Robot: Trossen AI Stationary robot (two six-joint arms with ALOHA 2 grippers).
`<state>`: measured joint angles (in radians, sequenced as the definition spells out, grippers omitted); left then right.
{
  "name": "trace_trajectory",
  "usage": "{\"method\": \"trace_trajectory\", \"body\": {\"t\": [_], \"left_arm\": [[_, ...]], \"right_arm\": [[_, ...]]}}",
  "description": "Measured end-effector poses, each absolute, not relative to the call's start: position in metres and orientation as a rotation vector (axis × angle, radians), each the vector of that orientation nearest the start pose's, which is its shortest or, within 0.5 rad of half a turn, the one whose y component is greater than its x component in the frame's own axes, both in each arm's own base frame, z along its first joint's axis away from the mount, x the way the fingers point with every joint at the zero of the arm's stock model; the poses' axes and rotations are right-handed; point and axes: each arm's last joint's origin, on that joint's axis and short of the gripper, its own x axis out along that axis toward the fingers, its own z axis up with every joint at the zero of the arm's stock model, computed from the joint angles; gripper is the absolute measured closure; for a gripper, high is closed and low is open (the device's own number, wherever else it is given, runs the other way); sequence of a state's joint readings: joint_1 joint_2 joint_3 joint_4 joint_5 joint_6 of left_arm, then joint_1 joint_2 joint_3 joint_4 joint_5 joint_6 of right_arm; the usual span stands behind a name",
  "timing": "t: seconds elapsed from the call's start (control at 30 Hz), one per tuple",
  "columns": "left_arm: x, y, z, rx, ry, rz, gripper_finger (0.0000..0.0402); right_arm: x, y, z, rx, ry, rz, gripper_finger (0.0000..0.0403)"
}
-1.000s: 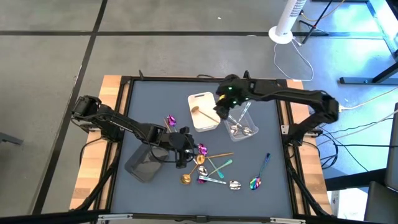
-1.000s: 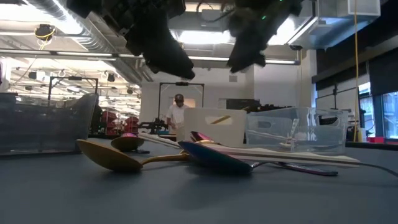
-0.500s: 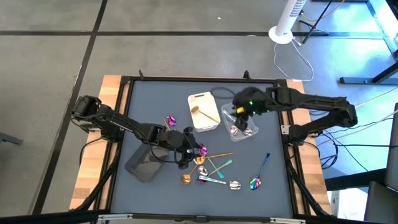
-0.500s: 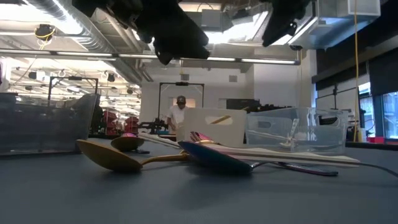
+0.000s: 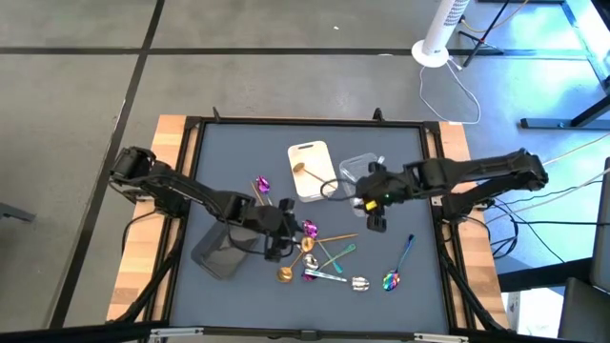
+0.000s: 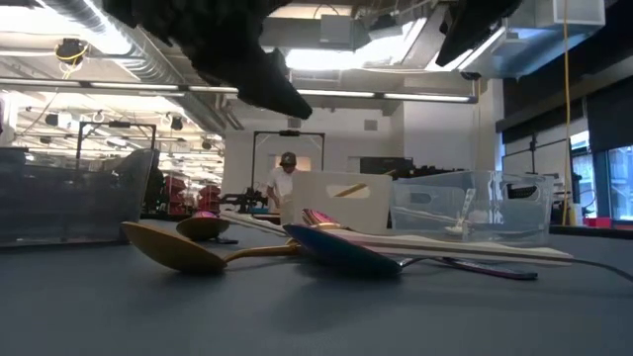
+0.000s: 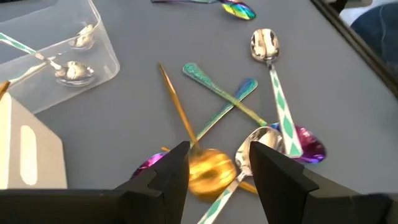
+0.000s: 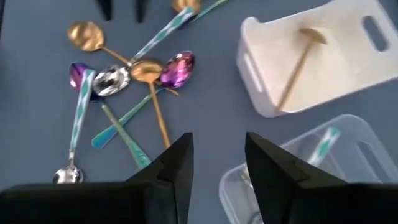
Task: Sort silverware by color (type)
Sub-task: Put the green spoon into the transparent bin
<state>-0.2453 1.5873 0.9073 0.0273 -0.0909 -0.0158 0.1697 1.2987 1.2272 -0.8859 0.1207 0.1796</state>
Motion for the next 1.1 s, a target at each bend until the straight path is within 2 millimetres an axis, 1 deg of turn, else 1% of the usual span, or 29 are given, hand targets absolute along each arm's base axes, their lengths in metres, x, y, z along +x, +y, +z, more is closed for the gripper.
{"method": "trace_trajectory", "body": {"t": [0.27,0.47,0.67,0.77,0.93,1.1], "left_arm": [[0.326,-0.062,0.184,0.146,0.724,-0.132,0.0240],[0.324,-0.056,0.176,0.169,0.792,-0.193,0.0240],[0.322,-0.055,0.174,0.190,0.825,-0.208,0.0240],[0.322,-0.055,0.169,0.196,0.848,-0.211,0.0240],[0.325,-0.056,0.154,0.197,0.896,-0.212,0.0240],[0.327,-0.057,0.138,0.179,0.942,-0.252,0.0240]], "right_arm": [[0.252,0.060,0.296,0.003,0.916,0.033,0.0269],[0.250,0.067,0.280,0.002,0.931,0.073,0.0269],[0.250,0.068,0.276,0.032,0.938,0.083,0.0269],[0.250,0.068,0.276,0.034,0.934,0.086,0.0269],[0.250,0.068,0.276,0.034,0.931,0.086,0.0269],[0.250,0.068,0.276,0.034,0.931,0.086,0.0269]]}}
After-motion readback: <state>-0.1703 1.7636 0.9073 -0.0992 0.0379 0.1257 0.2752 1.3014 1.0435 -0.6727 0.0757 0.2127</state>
